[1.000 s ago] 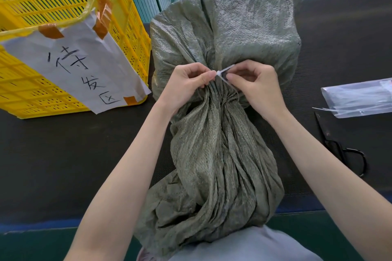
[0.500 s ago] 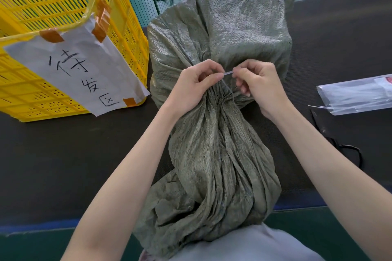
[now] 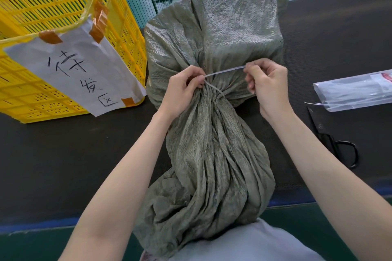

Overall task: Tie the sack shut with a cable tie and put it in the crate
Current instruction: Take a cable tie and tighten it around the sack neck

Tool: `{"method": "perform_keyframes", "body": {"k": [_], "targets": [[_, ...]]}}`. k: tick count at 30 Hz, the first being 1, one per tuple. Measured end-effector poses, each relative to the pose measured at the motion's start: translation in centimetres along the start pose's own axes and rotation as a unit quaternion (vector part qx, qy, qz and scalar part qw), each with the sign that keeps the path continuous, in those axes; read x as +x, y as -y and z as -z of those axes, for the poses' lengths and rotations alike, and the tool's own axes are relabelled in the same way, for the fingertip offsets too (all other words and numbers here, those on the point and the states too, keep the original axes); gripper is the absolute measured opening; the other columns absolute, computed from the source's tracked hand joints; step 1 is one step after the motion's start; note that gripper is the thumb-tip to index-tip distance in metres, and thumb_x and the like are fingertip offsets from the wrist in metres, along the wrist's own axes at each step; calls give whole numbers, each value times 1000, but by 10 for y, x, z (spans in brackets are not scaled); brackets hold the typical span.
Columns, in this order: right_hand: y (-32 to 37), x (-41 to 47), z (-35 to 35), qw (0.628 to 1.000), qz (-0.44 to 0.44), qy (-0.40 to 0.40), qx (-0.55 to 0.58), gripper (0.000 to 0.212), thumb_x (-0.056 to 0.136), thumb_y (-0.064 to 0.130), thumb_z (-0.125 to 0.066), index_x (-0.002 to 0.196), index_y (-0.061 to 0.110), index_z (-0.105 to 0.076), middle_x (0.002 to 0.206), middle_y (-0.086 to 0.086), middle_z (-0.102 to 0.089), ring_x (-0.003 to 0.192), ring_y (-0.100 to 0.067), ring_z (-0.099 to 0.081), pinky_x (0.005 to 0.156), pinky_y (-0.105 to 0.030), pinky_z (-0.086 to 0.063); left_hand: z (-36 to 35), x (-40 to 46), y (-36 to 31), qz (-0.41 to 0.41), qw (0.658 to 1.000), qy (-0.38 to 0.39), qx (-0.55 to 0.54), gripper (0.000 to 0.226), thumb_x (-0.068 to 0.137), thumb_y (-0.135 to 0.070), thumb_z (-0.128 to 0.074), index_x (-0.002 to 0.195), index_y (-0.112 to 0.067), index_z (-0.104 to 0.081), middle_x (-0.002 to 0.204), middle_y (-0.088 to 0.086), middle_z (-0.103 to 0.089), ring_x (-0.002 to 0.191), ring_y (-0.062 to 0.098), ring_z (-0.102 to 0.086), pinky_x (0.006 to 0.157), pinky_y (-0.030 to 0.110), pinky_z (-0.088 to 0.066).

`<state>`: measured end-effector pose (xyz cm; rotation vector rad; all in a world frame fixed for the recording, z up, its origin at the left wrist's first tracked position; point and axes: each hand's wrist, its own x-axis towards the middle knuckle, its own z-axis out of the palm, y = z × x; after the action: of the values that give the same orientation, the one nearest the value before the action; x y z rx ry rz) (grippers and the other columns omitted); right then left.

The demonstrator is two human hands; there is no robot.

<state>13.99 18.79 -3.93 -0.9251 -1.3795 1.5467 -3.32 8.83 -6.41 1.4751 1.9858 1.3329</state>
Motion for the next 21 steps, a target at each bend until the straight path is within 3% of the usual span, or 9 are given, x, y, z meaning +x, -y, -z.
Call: {"method": "perform_keyframes", "body": {"k": [6, 11, 14, 17, 21], "targets": [[-8, -4, 11, 998, -6, -39, 50, 24, 85, -2, -54, 66, 9, -60, 45, 9, -51, 42, -6, -41, 41, -21, -31, -1, -8, 11, 20, 1000, -6, 19, 8, 94, -8, -54, 94, -10, -62, 78, -6, -61, 75, 12, -60, 78, 31, -50], [-16, -13, 6, 993, -12, 3, 122, 29, 93, 23, -58, 67, 12, -54, 48, 5, -49, 40, -11, -39, 38, -24, -28, -7, -11, 0, 20, 1000, -9, 7, 9, 94, -8, -55, 92, -15, -62, 79, -5, -62, 77, 12, -62, 79, 27, -49], [-23, -15, -13, 998, -28, 49, 36, 36, 93, 33, -57, 62, 14, -54, 44, 3, -45, 37, -10, -37, 38, -23, -28, -11, -15, -8, -16, 1000, 2, 20, 9, 92, -9, -57, 92, -16, -63, 80, -7, -63, 77, 9, -61, 77, 22, -48], [-31, -10, -29, 994, -3, 52, -91, 45, 89, 44, -54, 49, 23, -55, 38, 6, -45, 42, -13, -40, 54, -31, -35, -13, -18, -10, -55, 997, 5, 58, 8, 91, -13, -60, 95, -9, -66, 87, 0, -64, 79, 5, -57, 75, 16, -43], [-28, -12, -34, 980, 59, 38, -188, 47, 96, 31, -49, 50, 21, -45, 43, 6, -42, 46, -10, -39, 58, -29, -31, -14, -19, -6, -71, 995, -14, 75, 10, 91, -14, -62, 93, -7, -68, 86, 0, -61, 78, -5, -52, 73, 11, -38]]}}
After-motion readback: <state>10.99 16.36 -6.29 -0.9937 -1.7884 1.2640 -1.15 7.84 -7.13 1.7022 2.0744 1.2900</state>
